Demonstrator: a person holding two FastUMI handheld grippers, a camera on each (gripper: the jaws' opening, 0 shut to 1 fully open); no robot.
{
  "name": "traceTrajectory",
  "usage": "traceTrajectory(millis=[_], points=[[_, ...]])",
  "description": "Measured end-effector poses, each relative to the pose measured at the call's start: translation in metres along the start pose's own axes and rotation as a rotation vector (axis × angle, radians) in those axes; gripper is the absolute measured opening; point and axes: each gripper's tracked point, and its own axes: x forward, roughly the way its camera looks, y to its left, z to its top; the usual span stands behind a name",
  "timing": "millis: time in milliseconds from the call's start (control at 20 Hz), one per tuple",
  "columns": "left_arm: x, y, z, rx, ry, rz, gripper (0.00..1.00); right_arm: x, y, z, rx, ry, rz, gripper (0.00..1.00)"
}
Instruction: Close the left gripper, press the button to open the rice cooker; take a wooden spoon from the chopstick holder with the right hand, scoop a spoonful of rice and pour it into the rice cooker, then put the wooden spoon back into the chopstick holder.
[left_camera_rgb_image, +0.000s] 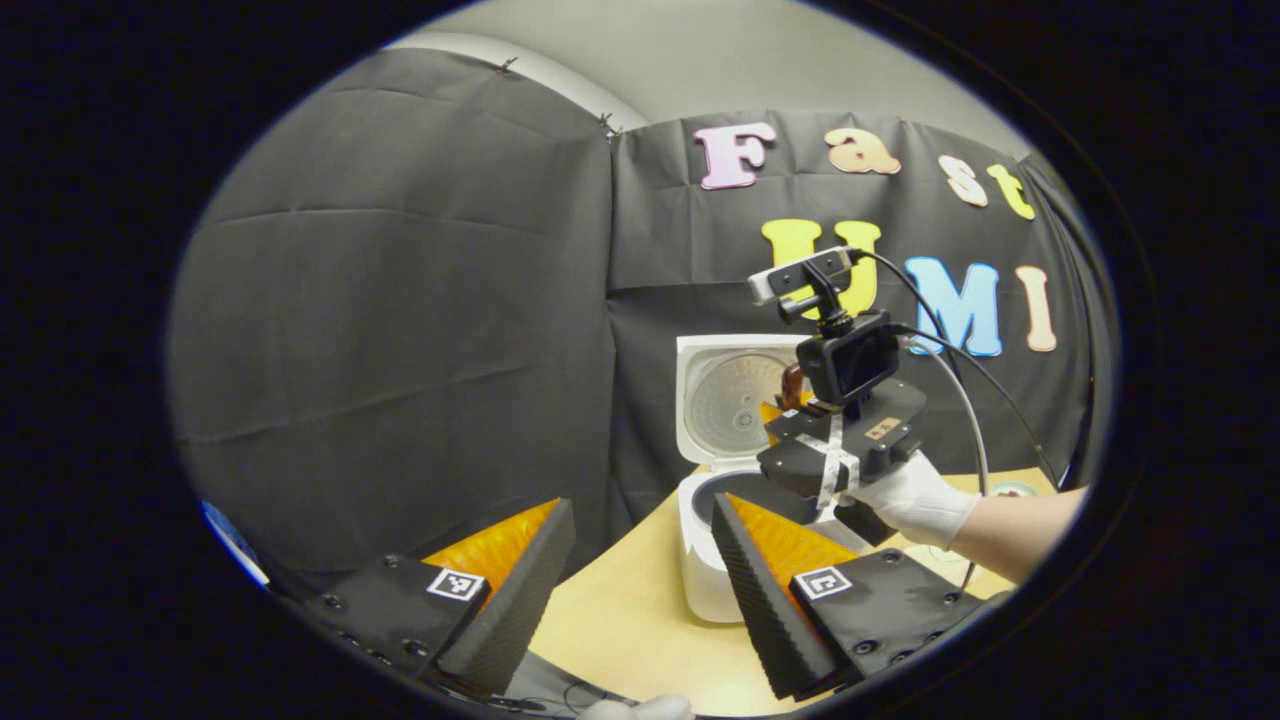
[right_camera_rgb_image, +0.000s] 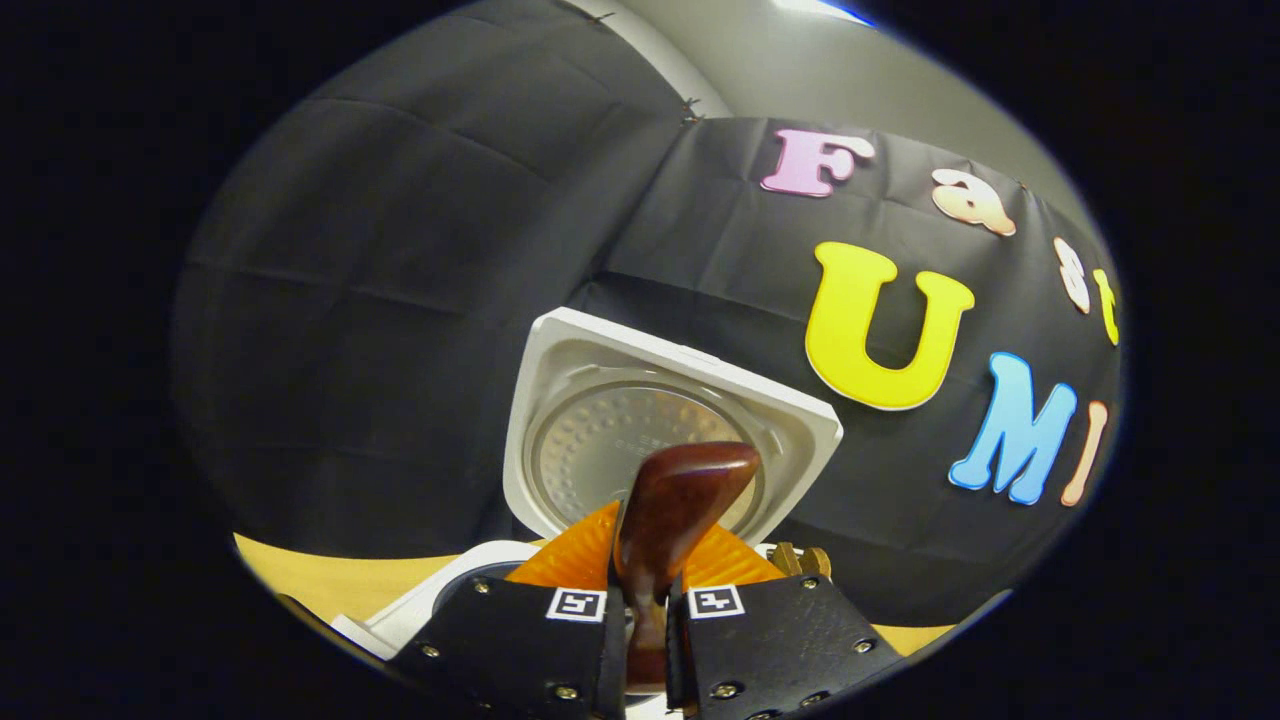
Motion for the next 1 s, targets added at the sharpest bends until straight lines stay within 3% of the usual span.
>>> traceTrajectory(millis=[150, 300, 500, 850, 1000], points=[[0.0, -0.003, -0.001, 0.002, 0.002, -0.008, 0.96, -0.001, 0.0, -0.005, -0.005, 0.002, 0.006, 0.16], [-0.002, -0.008, -0.004, -0.001, 0.003, -0.015, 0.96, 0.0, -0.01, -0.002, 0.11, 0.019, 0.017, 0.16], [-0.001, -0.012, -0.004, -0.004, 0.005, -0.022, 0.96, -0.004, -0.028, 0.008, 0.389, 0.045, 0.025, 0.16], [-0.012, -0.013, 0.007, 0.007, -0.004, -0.039, 0.96, -0.02, -0.077, 0.0, 0.851, 0.066, -0.048, 0.16], [-0.012, -0.022, 0.013, 0.004, -0.009, -0.051, 0.96, -0.037, -0.122, -0.008, 0.924, 0.049, -0.114, 0.16]])
